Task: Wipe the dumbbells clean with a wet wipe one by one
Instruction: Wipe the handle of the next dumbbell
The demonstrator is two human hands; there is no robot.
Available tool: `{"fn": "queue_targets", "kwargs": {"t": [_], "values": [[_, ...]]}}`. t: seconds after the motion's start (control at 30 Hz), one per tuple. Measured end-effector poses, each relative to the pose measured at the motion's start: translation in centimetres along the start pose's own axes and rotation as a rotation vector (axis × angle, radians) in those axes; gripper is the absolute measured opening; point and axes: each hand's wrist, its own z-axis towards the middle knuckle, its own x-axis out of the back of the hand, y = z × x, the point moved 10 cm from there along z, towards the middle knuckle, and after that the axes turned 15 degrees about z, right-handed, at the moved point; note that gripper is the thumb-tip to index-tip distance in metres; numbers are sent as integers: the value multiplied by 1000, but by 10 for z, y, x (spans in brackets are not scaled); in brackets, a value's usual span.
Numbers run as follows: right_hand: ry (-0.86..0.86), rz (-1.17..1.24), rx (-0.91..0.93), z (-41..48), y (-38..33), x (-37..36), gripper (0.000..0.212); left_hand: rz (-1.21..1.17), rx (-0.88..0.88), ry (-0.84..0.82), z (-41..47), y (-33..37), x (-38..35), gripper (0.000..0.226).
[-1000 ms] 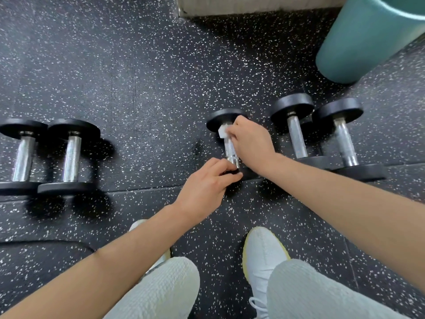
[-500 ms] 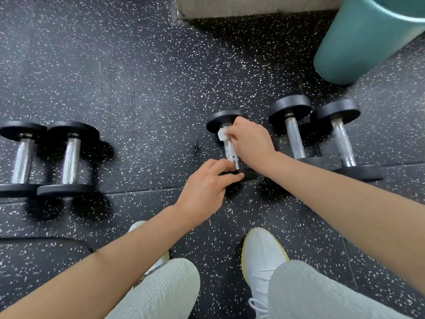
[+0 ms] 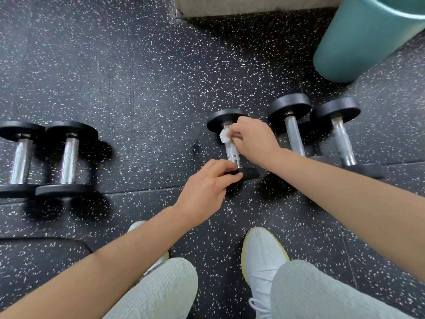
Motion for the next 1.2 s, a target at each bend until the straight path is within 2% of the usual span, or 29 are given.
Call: {"fn": "queue_targets", "kwargs": {"t": [0.2,0.37,0.47,0.67,0.9,0.97,1.1,1.13,1.2], "values": [[-249,15,21,-22,4,-19,16,-42,26,-7,2,-1,-3,54],[-87,79,-37,6,12,-3,23,-36,12,-15,8,5,-3,51],[-76,109,-71,2,16,-2,23,-53,19,6,4,5,-2,50],[-413,64,-62,-21,10,-26,20,-59,-5,-13,2,6,-7,58],[-138,96,-68,5,18,-3,23,-72,-9,-21,2,10,-7,50],[-172,86,-64,-2,19,-7,23,-75,-5,-15,0,10,-5,50],[-435,83,-71,-22,16,-19,19,-67,-22,-18,1,11,-6,51],[-461,81,-66,-23,15,-20,17,-69,-26,-19,1,11,-6,51],[-411,75,-53,-14,15,-15,17,-70,-30,-24,2,13,-7,51]]}}
